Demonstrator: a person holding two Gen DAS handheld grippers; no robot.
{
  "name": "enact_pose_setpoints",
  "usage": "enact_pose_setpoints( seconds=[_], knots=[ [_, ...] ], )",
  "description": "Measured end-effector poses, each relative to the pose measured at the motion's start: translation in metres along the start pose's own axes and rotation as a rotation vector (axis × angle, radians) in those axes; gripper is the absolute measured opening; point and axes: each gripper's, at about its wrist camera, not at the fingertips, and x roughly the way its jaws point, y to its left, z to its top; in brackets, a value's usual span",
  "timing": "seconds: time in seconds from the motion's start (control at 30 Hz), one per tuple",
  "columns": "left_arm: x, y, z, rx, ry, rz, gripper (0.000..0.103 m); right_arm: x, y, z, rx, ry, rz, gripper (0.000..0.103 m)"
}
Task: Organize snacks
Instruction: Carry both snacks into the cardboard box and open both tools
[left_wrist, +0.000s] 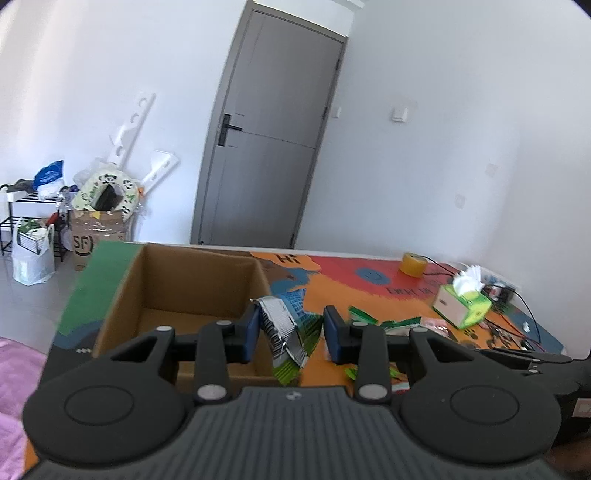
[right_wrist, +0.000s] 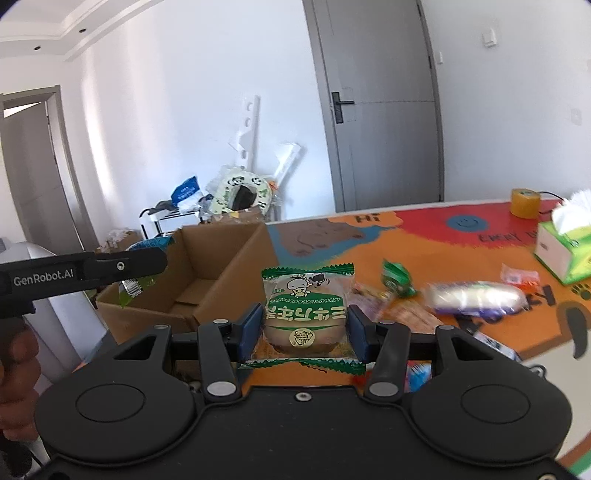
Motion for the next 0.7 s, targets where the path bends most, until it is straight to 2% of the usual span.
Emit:
enact_pose_setpoints(
  seconds=[0.17, 0.43, 0.7],
  knots=[
    [-0.001, 0.019, 0.006, -0.019, -0.026, 0.035, 0.036, 0.012, 0.012, 0.008, -0.006, -0.002, 0.03, 0.049],
    [0.012, 0.051, 0.009, -0.077, -0.017, 0.095, 0.036, 0.029, 0.04, 0.02, -0.048, -0.004, 0.08, 0.049],
    [0.024, 0.071, 0.013, -0.093, -0.019, 0.113, 0.036, 0.045, 0.054, 0.032, -0.066, -0.007, 0.098, 0.049]
  ],
)
